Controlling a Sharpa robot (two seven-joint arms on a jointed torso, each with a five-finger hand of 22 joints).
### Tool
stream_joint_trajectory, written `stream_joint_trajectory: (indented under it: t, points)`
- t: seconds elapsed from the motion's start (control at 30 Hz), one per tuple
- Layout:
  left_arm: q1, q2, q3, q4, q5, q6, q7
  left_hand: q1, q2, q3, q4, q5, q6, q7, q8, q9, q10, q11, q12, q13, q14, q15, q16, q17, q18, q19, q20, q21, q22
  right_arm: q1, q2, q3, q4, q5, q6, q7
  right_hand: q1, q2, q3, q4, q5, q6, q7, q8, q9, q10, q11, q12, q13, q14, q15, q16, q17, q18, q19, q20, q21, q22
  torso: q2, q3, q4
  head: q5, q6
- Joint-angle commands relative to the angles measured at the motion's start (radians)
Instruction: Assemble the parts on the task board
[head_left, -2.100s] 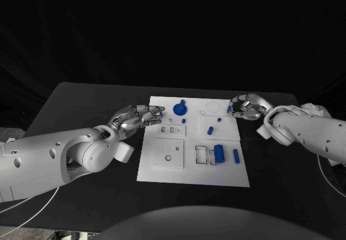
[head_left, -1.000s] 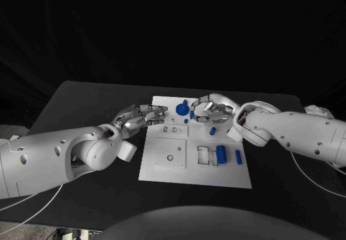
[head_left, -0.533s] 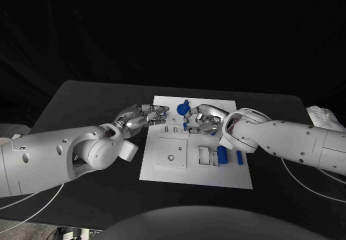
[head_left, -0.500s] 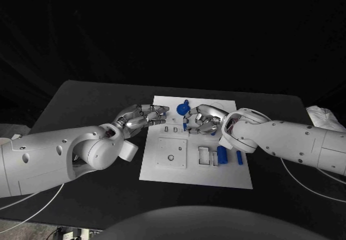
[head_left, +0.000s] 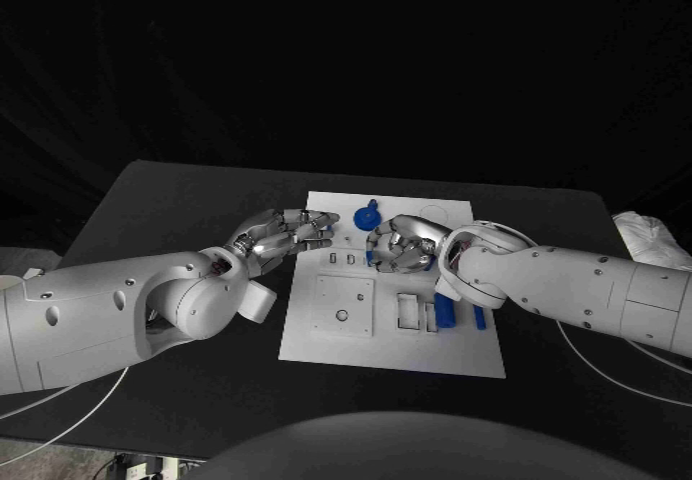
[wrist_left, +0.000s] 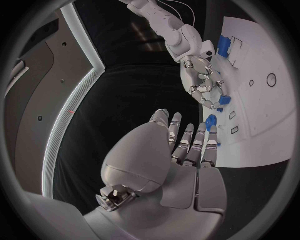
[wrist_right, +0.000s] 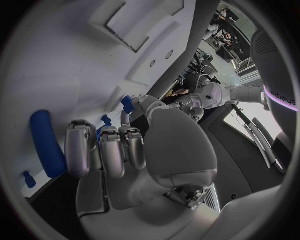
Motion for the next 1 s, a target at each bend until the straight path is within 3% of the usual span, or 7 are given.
stream_joint_trajectory:
  t: [0.03, 1.0]
  points:
    - [0.000, 0.003, 0.001, 0.003, -0.002, 0.017, 0.004, -0.006, 0.000, 0.006, 0.000, 0.000, -0.006, 0.039, 0.004, -0.001, -0.001, 0.004, 0.006, 0.001, 0.008, -0.001, 0.005, 0.001, -0.013, 0.009, -0.001, 0.007, 0.001, -0.004, 0.001, -0.001, -0.010, -0.026, 0.000, 0.004, -0.011, -0.001, 0.008, 0.000, 0.001, -0.007, 0.000, -0.005, -0.005, 0.106, 0.004, 0.004, 0.263, 0.106, 0.006, 0.003, 0.263, -0.009, -0.007, 0.001, -0.005, 0.199, 0.000, -0.0003, 0.0002, 0.000, 0.000]
    - [0.000, 0.010, 0.001, 0.000, -0.002, 0.022, -0.007, -0.006, -0.001, 0.007, 0.001, 0.000, -0.006, 0.040, 0.005, -0.001, -0.001, 0.006, 0.007, 0.001, 0.008, -0.001, 0.006, 0.001, -0.012, 0.009, -0.001, 0.007, 0.001, -0.009, 0.002, -0.001, -0.018, -0.026, 0.003, 0.017, -0.017, -0.005, 0.017, -0.017, -0.022, -0.046, 0.002, -0.018, -0.032, 0.106, 0.006, 0.004, 0.263, 0.106, 0.008, 0.003, 0.263, -0.003, -0.035, 0.004, -0.026, 0.190, -0.001, 0.0001, -0.0001, 0.000, 0.000]
